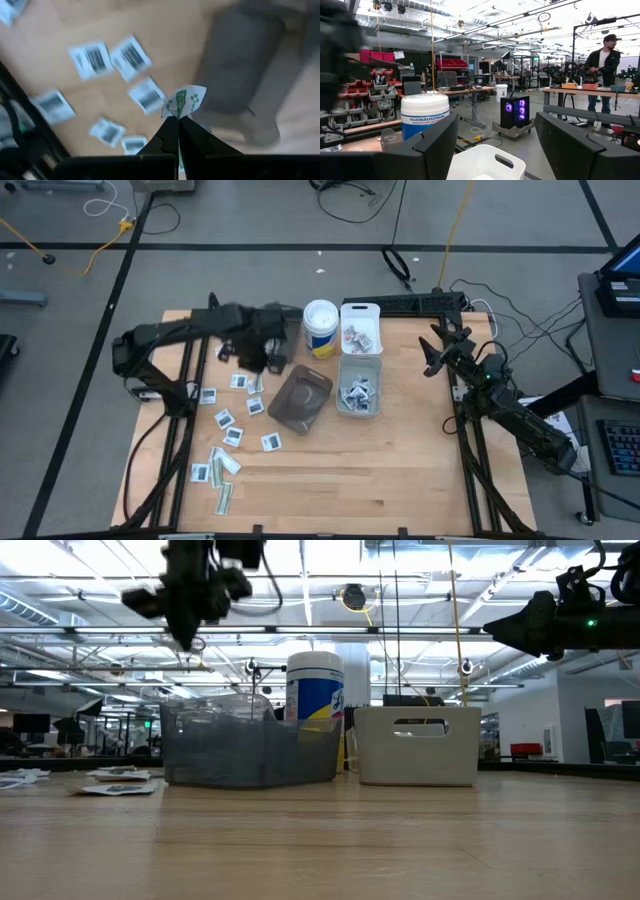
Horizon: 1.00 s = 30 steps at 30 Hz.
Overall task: Pick & Place First Aid Supplies
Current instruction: Put the bandage pack into the top black bin
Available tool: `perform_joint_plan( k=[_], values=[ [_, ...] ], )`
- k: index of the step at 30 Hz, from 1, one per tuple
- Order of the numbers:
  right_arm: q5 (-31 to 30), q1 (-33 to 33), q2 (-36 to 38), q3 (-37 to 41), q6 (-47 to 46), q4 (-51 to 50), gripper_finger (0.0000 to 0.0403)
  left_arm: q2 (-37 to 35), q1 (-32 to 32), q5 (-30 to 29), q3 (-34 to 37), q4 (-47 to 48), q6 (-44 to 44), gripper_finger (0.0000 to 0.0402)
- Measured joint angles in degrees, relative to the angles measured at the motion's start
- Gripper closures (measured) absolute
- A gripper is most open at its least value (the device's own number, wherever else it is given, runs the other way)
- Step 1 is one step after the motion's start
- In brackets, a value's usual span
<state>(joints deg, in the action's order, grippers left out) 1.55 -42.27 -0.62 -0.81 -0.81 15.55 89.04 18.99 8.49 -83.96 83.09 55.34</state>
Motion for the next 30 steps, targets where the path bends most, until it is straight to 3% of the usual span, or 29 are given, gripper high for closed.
perform_joint_plan(
  k=[6, 13, 24, 30],
  values=[
    [0.00, 0.00, 0.01, 0.00, -0.01, 0.00, 0.0140, 6.14, 13.87, 2.05, -0.21, -0.11, -12.90, 0.0401],
    [-0.01, 0.01, 0.00, -0.01, -0.01, 0.00, 0.0140, 15.15, 23.12, 2.12, -6.33, -0.07, -23.16, 0.0401],
    [0.01, -0.01, 0.01, -0.01, -0.01, 0.00, 0.0140, 26.96, 29.12, 2.21, -21.79, 2.71, -30.36, 0.0401],
    [-0.01, 0.01, 0.02, 0.00, -0.01, 0.00, 0.0140, 28.77, 29.48, 2.02, -24.34, 2.52, -30.87, 0.0401]
  ],
)
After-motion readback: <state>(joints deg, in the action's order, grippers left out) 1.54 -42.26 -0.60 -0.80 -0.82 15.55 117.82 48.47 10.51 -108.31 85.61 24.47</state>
